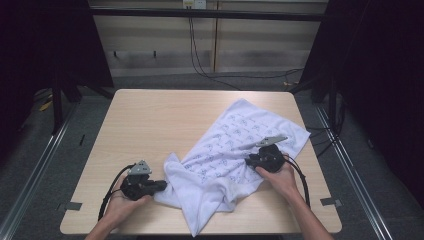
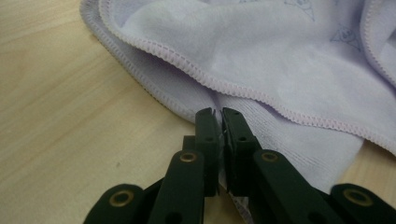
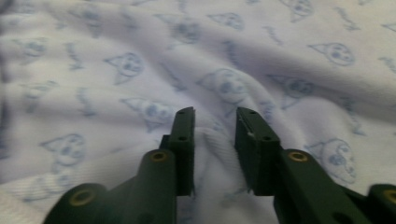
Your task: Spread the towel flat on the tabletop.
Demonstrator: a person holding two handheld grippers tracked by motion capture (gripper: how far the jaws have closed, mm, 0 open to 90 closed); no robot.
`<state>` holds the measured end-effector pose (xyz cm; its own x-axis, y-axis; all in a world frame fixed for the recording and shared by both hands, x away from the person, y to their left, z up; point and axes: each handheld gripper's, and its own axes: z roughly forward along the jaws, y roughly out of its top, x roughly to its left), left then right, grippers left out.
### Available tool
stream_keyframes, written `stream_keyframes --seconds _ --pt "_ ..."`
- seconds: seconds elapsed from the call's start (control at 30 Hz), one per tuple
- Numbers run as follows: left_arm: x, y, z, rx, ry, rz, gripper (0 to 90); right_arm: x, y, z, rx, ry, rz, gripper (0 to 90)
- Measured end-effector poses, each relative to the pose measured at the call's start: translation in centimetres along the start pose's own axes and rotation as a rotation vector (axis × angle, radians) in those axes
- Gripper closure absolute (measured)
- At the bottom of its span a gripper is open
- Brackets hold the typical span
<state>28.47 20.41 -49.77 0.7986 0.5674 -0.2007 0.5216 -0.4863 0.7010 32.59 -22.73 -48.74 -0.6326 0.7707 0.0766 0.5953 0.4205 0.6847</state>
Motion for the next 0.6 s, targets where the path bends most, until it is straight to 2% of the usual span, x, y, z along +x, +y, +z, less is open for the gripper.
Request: stream_keyframes --seconds 0.03,0.13,0.2,0.27,0.33,0.37,0.43,0.5,0.57,0.6 --pt "-0.1 -0.1 -0.1 0.003 -0.003 0.0 86.4 0.5 0.1 -0.5 -0.007 0.01 -0.008 63.6" --pt "0.3 -0.2 -0.4 -0.024 -0.007 -0.037 86.4 3.0 0.2 -2.8 -0.098 0.097 -0.004 63.9" --pt "0.7 -0.1 -0.4 -0.043 -0.014 -0.066 86.4 5.1 0.4 -3.8 -0.126 0.149 -0.028 65.3" --pt "0.9 0.3 -0.2 -0.046 -0.008 -0.072 86.4 7.2 0.6 -4.1 -0.144 0.204 -0.06 67.0" --pt "1.0 0.6 0.1 -0.053 -0.003 -0.082 86.4 9.5 0.9 -3.8 -0.153 0.272 -0.088 68.6" --pt "1.0 0.7 0.3 -0.054 -0.004 -0.082 86.4 10.4 1.1 -3.4 -0.152 0.29 -0.106 69.7" --pt "1.0 0.9 0.5 -0.054 0.003 -0.08 86.3 11.9 1.6 -2.9 -0.152 0.314 -0.13 69.8" --pt "1.1 0.9 0.7 -0.046 0.009 -0.079 86.3 13.3 2.3 -2.2 -0.148 0.361 -0.164 71.1" --pt "1.3 0.8 0.8 -0.042 0.012 -0.085 86.2 14.3 2.7 -1.7 -0.148 0.387 -0.172 71.1" --pt "1.4 0.7 0.8 -0.044 0.017 -0.091 86.1 14.8 2.8 -1.3 -0.144 0.421 -0.172 71.1"
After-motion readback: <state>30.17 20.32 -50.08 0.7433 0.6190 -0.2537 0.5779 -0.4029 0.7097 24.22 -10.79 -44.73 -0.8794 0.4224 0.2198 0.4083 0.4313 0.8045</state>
